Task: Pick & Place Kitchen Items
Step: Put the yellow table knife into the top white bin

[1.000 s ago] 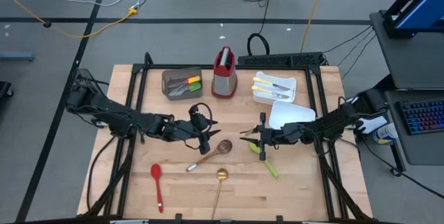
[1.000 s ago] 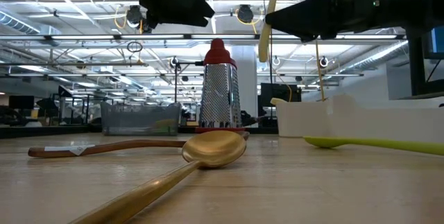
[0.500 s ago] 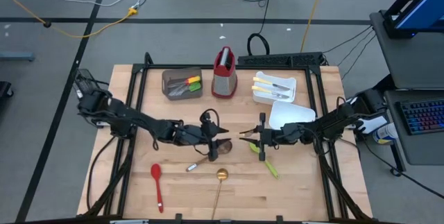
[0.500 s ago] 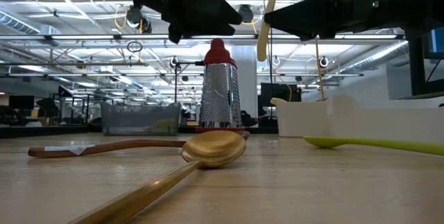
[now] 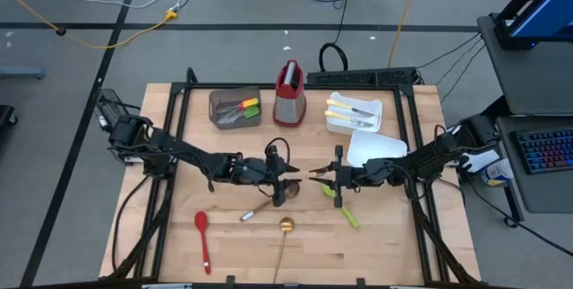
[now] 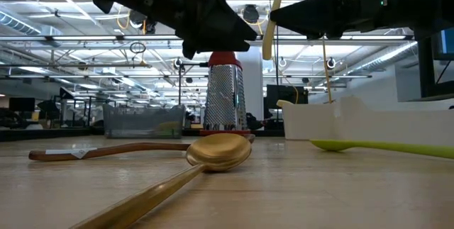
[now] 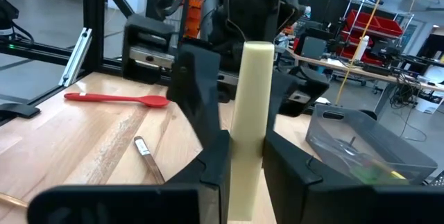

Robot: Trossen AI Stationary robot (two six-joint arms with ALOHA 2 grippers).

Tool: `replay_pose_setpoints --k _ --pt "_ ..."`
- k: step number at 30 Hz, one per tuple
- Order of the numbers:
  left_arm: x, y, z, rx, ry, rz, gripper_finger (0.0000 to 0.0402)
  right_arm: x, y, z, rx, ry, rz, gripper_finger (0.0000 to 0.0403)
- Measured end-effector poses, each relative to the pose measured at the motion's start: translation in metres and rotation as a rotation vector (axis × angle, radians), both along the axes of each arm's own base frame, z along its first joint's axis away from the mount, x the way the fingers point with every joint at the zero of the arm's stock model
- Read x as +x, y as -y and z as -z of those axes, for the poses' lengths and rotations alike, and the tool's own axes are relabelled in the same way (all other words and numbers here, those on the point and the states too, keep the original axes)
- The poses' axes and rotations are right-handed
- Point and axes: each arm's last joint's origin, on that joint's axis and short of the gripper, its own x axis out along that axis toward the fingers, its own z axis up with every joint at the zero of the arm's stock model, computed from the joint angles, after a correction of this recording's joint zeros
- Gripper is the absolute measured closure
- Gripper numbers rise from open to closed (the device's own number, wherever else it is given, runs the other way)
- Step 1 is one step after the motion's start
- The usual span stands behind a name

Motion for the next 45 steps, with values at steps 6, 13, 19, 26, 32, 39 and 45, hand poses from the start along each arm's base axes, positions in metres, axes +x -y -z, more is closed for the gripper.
replay_pose_setpoints --k 6,13,19,26,32,39,45 --pt "0.003 0.004 -0.01 -0.037 0.107 0.077 0.0243 0.0 0.0 0.0 0.0 0.0 0.0 0.0346" --pt "0.004 0.006 -0.018 0.012 0.179 0.125 0.0243 0.0 0.0 -0.001 0.003 0.008 0.0 0.0346" --pt "0.004 0.004 -0.014 0.123 0.135 0.152 0.0243 0.0 0.0 -0.003 0.024 0.033 -0.001 0.0346" --pt "0.005 0.003 -0.011 0.146 0.123 0.147 0.0243 0.0 0.0 -0.008 0.07 0.083 -0.004 0.0346" --pt "0.006 -0.001 -0.011 0.137 0.129 0.135 0.0243 0.0 0.0 -0.009 0.074 0.091 -0.021 0.0346" --pt "0.007 -0.007 -0.012 0.132 0.132 0.115 0.0243 0.004 -0.003 -0.007 0.065 0.145 -0.071 0.0346" --pt "0.007 -0.007 -0.011 0.127 0.128 0.121 0.0243 0.015 -0.007 -0.005 0.037 0.197 -0.101 0.0346"
